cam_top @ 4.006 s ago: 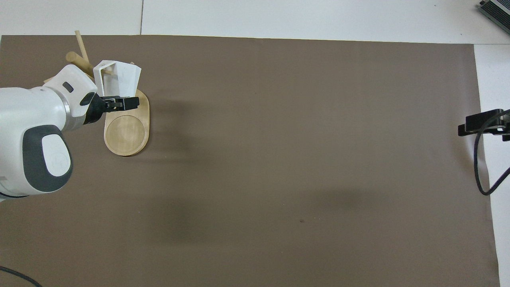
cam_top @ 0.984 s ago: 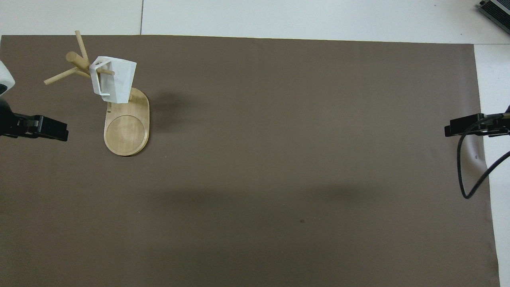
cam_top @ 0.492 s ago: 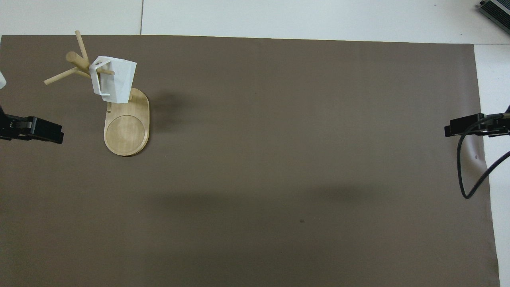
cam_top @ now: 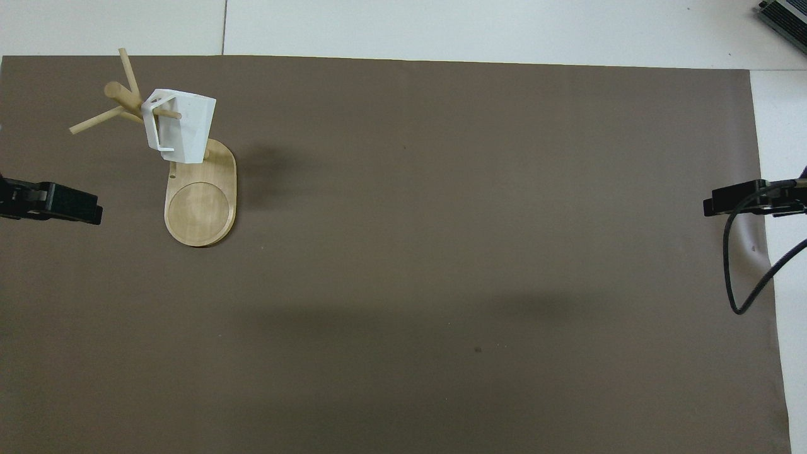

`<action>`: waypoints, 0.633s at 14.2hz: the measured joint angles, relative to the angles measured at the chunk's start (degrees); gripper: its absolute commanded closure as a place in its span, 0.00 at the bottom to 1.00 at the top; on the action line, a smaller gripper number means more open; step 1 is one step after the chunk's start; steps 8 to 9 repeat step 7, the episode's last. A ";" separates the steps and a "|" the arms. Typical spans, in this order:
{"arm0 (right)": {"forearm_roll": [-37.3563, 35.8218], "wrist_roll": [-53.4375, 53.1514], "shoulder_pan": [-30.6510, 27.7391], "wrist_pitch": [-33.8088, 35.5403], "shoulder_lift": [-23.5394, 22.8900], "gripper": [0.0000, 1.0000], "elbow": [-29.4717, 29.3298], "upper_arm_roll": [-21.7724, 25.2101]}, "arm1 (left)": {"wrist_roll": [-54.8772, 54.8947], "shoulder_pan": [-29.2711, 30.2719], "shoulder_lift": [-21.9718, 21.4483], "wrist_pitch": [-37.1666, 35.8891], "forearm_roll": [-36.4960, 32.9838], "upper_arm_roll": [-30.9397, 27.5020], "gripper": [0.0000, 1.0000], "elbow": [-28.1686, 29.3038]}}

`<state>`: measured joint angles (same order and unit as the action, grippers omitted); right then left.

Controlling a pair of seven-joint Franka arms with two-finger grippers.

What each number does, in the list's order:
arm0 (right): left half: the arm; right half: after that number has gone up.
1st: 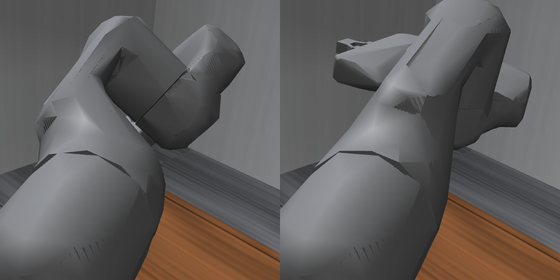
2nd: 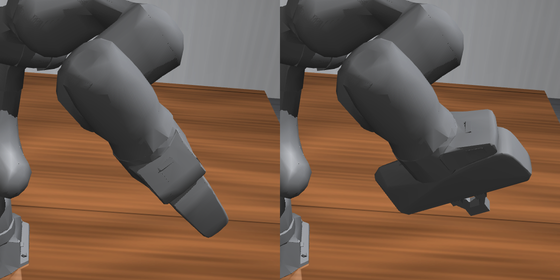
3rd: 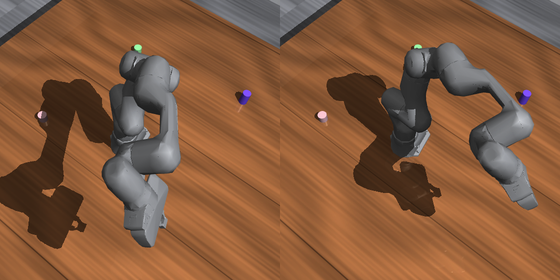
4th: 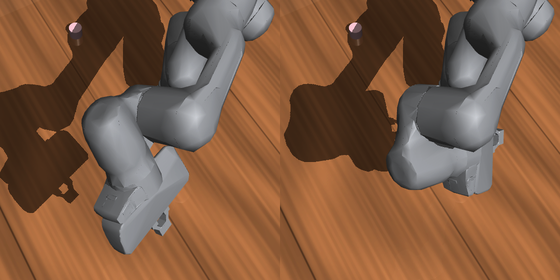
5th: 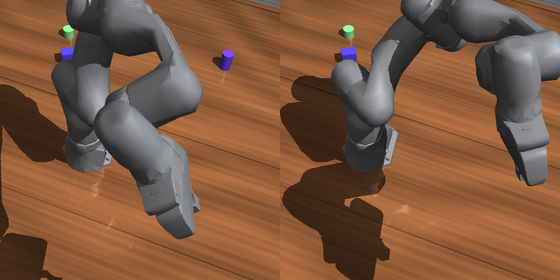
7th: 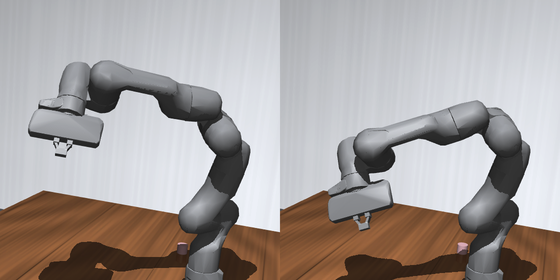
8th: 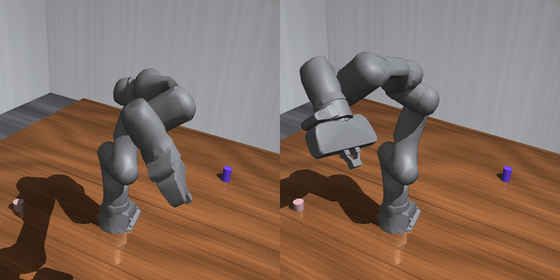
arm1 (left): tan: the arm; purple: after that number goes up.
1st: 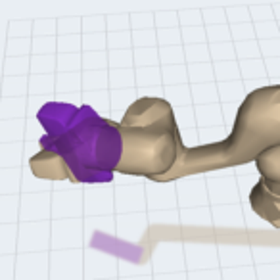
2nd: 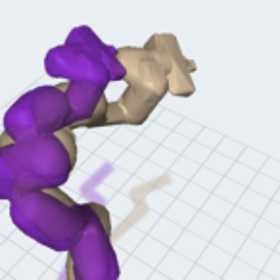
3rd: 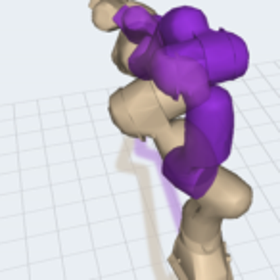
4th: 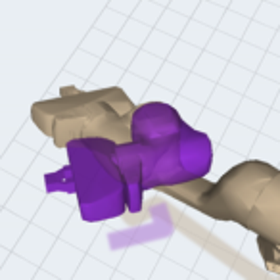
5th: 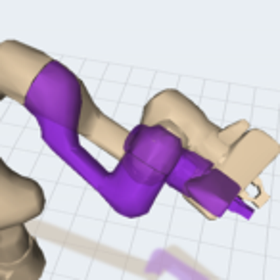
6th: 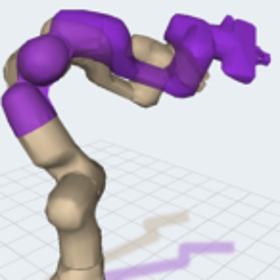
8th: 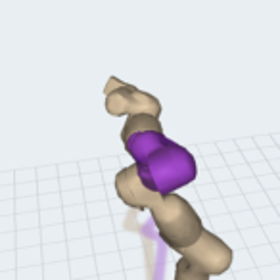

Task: Hang cup on rack

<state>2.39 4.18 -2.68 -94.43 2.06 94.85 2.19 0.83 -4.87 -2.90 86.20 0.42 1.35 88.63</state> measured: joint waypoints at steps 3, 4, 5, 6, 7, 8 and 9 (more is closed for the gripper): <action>0.00 0.00 0.00 0.00 0.00 0.00 0.00 0.00 | 0.38 0.00 -0.04 0.30 0.04 0.04 0.00 -0.03; 0.00 0.00 0.00 0.00 0.00 0.00 0.00 0.00 | 0.42 0.00 -0.04 0.43 0.05 0.05 0.00 -0.03; 0.00 0.00 0.00 0.00 0.00 0.00 0.00 0.00 | 0.44 0.00 -0.04 0.64 0.05 0.05 0.00 -0.03; 0.00 0.00 0.00 0.00 0.00 0.00 0.01 0.00 | 0.44 0.00 -0.04 0.85 0.05 0.05 0.00 -0.03; 0.00 0.00 0.00 0.00 0.00 0.00 0.01 0.00 | 0.44 0.00 -0.04 0.97 0.06 0.06 0.00 -0.03; 0.00 0.00 0.00 0.00 0.00 0.00 0.01 0.00 | 0.44 0.00 -0.04 0.97 0.06 0.06 0.00 -0.03; 0.00 0.00 0.00 0.00 0.00 0.00 0.01 0.00 | 0.44 0.00 -0.04 0.97 0.06 0.06 0.00 -0.03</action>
